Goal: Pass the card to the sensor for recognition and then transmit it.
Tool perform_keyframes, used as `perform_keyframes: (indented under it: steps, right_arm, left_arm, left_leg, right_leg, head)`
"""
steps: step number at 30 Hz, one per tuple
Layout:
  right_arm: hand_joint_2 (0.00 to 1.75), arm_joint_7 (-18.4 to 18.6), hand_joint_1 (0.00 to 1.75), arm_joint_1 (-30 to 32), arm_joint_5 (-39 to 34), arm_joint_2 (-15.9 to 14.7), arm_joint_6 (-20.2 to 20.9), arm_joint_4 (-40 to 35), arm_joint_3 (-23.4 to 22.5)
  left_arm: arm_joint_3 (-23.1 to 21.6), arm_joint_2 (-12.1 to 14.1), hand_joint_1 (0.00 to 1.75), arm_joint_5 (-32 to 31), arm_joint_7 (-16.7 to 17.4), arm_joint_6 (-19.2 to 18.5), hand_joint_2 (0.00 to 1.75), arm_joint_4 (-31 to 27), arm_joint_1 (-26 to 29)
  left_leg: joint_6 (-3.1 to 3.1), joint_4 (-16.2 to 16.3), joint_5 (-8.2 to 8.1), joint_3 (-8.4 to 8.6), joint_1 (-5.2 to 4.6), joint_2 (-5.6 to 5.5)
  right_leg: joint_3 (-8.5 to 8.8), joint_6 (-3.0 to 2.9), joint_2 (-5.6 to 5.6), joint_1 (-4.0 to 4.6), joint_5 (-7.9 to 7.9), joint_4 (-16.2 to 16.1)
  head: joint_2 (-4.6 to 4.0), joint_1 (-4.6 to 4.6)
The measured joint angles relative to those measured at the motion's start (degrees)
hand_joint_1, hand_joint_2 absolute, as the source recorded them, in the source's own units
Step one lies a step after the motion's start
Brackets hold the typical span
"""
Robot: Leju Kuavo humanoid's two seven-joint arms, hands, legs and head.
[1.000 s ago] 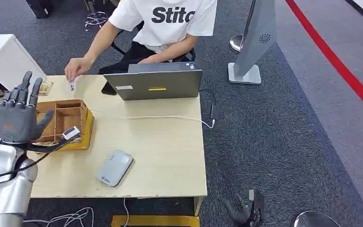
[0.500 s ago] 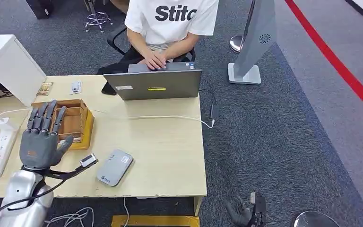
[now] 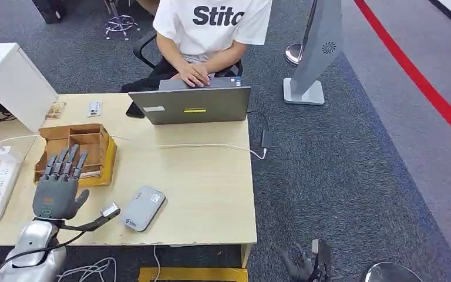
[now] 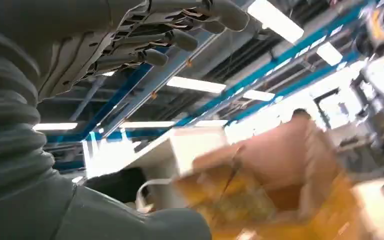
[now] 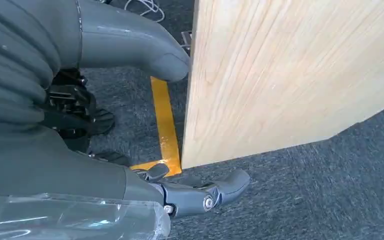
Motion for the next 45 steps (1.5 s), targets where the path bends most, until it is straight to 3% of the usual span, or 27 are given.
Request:
perform_keyframes:
  steps: [6,11,23,44,45]
  right_arm:
    - [1.75,0.8,0.0,-0.2,0.6,0.0,0.0,0.0,0.0]
    - [1.75,0.8,0.0,-0.3,0.6,0.0,0.3,0.0,0.0]
    - [1.75,0.9,0.0,-0.4,0.3,0.0,0.9,0.0,0.1]
    - [1.75,0.9,0.0,-0.3,0.2,0.0,0.9,0.0,0.1]
    - [1.75,0.9,0.0,-0.3,0.3,0.0,0.9,0.0,0.1]
  left_arm:
    - [0.5,4.8,0.0,-0.7,1.7,0.4,1.75,13.8,-6.0]
    - [1.0,5.4,0.0,-2.1,1.1,0.5,1.75,18.0,-7.4]
    - [1.9,3.9,0.0,-3.5,-2.3,0.5,1.75,17.1,-7.8]
    - [5.6,5.1,0.0,-1.7,-2.0,0.5,1.75,15.7,-8.0]
    - [5.7,5.1,0.75,-1.7,-2.0,0.5,1.75,15.9,-8.1]
  left_leg:
    - [-0.04,0.0,0.09,-0.01,0.03,-0.03]
    - [-0.03,0.0,0.09,-0.05,0.02,-0.1]
    - [-0.01,0.0,0.07,-0.04,-0.01,-0.1]
    - [-0.01,0.0,0.07,-0.05,0.0,-0.1]
    - [-0.01,0.0,0.07,-0.05,0.0,-0.1]
  right_leg:
    - [0.0,-0.06,-0.02,0.02,0.04,0.0]
    - [0.0,-0.06,-0.08,0.01,0.04,0.0]
    - [0.0,-0.05,-0.11,0.0,0.04,0.0]
    - [0.0,-0.05,-0.11,0.0,0.04,0.0]
    - [0.0,-0.05,-0.11,0.0,0.04,0.0]
  head:
    - [0.0,-0.02]
    - [0.0,-0.04]
    - [0.0,-0.06]
    - [0.0,-0.04]
    - [0.0,-0.06]
